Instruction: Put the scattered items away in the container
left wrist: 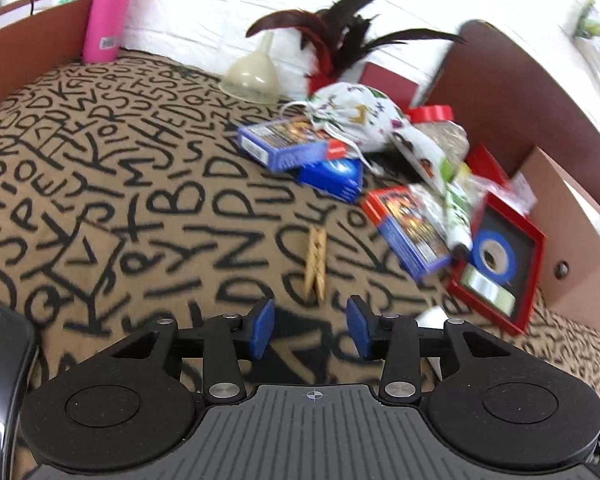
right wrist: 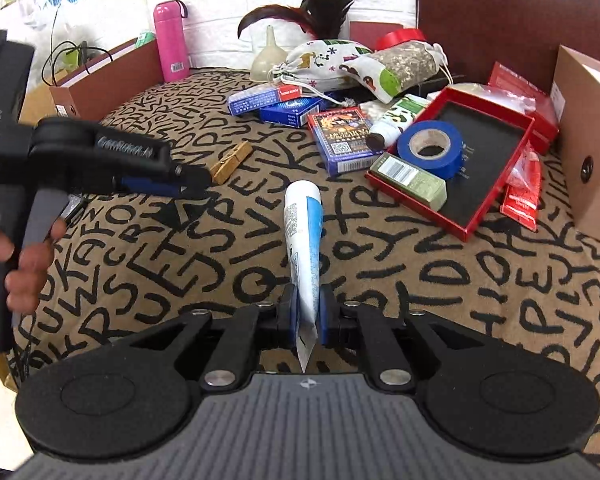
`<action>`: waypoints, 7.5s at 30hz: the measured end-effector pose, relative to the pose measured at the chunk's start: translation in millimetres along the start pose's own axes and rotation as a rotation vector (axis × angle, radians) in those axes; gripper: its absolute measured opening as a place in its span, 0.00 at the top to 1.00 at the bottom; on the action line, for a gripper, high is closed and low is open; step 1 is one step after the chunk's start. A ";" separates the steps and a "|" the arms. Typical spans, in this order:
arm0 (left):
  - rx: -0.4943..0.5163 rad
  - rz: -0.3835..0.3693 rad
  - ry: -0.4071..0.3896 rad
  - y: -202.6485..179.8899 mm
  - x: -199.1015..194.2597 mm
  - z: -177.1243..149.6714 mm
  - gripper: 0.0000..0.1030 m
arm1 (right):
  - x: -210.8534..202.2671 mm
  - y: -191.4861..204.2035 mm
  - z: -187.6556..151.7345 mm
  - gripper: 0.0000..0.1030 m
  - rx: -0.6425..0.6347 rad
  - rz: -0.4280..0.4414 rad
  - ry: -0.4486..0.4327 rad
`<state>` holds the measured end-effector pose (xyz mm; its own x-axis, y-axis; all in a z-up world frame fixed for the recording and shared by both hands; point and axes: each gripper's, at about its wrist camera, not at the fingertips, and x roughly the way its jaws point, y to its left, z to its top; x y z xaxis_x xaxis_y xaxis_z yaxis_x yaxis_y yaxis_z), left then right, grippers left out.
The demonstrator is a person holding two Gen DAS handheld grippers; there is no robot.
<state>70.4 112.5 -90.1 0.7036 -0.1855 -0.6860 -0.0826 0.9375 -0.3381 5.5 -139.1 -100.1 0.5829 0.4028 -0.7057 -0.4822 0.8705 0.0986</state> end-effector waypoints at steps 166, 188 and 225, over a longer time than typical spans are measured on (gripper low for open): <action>0.218 -0.090 -0.030 -120.7 -25.5 -60.4 0.00 | -34.1 -75.5 -19.1 0.02 0.213 -0.115 -0.119; 0.160 -0.108 -0.042 -64.7 25.7 16.6 0.12 | 35.3 -36.5 55.2 0.29 0.008 -0.107 -0.125; 0.224 -0.166 0.103 -44.6 45.6 13.4 0.41 | 84.9 -5.8 53.0 0.35 -0.160 0.075 -0.038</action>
<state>115.6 66.1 -97.7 0.6182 -0.3600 -0.6987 0.1936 0.9313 -0.3085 92.4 -95.1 -123.4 0.5637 0.4782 -0.6735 -0.6216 0.7826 0.0353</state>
